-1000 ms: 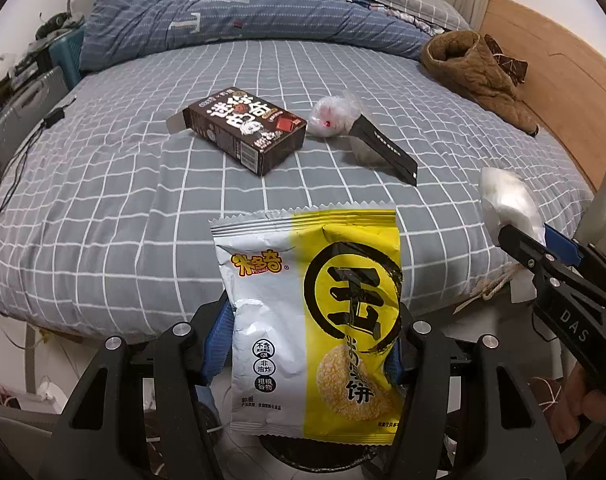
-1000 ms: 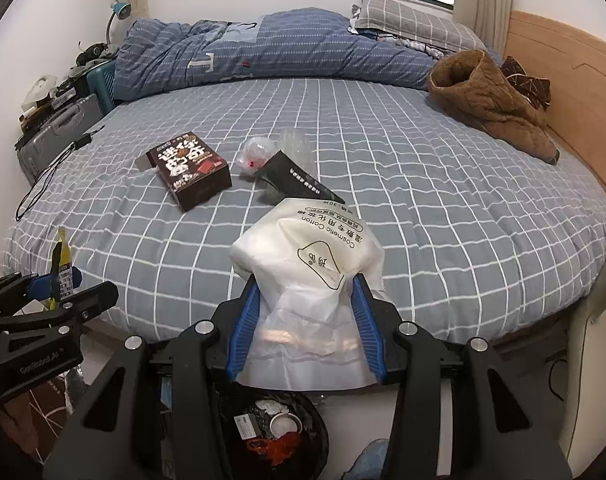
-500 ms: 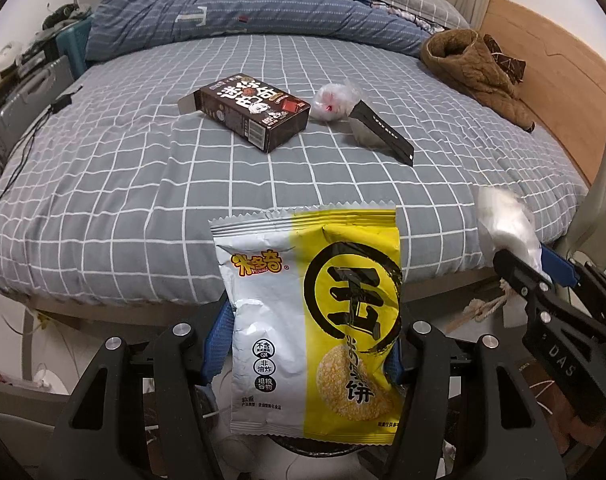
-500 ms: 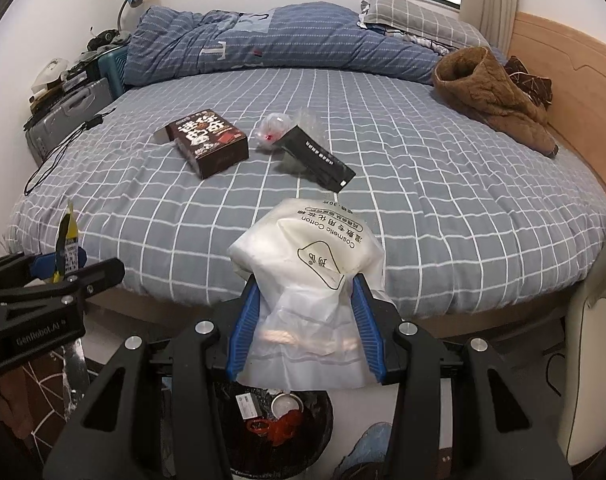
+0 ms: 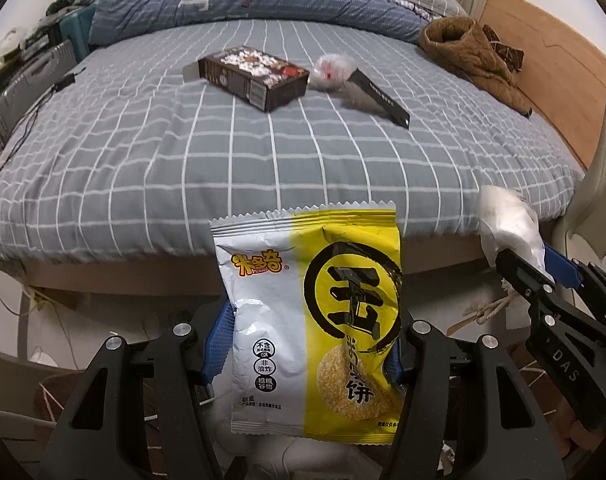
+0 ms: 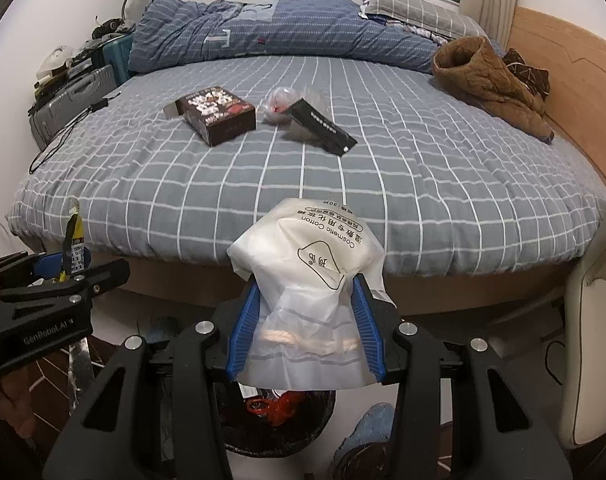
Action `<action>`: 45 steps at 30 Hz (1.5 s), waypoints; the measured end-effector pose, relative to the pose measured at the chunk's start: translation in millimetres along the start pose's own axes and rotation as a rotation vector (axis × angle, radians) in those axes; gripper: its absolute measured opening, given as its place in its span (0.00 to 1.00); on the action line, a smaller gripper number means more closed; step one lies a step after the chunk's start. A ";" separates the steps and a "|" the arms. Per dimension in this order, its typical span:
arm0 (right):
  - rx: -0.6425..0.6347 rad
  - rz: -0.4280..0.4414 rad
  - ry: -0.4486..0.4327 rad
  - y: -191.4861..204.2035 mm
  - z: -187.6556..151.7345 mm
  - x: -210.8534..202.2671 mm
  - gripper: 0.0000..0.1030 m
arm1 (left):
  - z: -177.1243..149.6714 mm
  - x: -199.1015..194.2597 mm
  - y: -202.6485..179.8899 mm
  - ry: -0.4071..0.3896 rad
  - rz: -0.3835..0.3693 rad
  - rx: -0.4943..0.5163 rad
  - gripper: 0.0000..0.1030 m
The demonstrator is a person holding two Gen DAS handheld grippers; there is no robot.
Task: Collect trash
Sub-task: 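Carry the white bag and snack packet in both tools over the black bin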
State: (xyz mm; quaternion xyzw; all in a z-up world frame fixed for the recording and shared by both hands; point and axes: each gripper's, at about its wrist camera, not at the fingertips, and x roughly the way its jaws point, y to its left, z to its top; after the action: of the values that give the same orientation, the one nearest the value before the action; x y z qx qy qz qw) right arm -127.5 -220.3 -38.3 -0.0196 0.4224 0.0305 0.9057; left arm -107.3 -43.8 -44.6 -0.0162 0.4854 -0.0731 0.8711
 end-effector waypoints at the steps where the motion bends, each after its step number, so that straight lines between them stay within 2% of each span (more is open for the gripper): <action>1: 0.002 0.001 0.006 -0.3 -3.2 1.9 0.43 | -3.4 2.0 -1.8 0.005 -0.002 0.003 0.56; 11: 0.016 0.003 0.066 1.4 -35.5 24.2 0.43 | -26.3 23.8 -9.2 0.049 -0.004 0.010 0.56; 25: 0.019 0.010 0.183 -1.3 -69.5 77.0 0.43 | -50.0 89.8 -5.6 0.153 -0.017 0.011 0.56; 31: 0.048 -0.003 0.215 -19.6 -74.6 93.0 0.43 | -50.8 121.1 -11.6 0.195 -0.018 0.016 0.56; 40: 0.110 -0.023 0.246 -58.5 -90.2 99.7 0.43 | -51.9 154.2 -42.7 0.230 -0.044 0.052 0.56; 45: 0.134 0.008 0.257 -63.8 -92.3 100.9 0.43 | -60.5 164.1 -52.2 0.236 -0.041 0.062 0.58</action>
State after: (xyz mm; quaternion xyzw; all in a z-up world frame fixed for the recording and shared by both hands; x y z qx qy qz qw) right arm -128.8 -285.7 -174.3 0.0389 0.5360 0.0032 0.8433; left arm -79.5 -116.2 -209.7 0.0094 0.5817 -0.1070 0.8063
